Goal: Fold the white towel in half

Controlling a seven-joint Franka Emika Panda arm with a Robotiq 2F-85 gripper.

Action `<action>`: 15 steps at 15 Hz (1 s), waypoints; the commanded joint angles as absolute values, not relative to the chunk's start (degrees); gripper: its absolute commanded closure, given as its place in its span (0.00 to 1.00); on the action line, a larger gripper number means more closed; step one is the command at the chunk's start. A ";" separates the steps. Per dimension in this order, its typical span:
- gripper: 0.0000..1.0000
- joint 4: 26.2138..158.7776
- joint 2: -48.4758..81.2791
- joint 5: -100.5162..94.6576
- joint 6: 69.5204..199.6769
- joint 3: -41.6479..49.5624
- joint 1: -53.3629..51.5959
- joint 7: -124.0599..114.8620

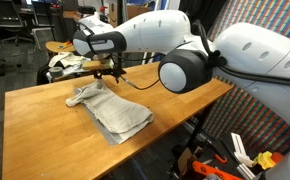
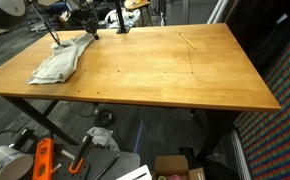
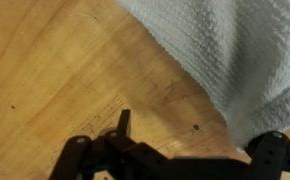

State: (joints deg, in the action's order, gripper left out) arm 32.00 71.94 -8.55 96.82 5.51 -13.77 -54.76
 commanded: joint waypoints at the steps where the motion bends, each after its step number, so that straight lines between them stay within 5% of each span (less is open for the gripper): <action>1: 0.00 27.79 73.56 -7.52 95.42 5.92 -11.77 -56.94; 15: 0.00 27.93 72.72 -6.68 94.43 5.01 -9.50 -57.74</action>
State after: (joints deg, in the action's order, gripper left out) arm 31.02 71.96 -7.50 95.82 5.41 -10.08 -57.78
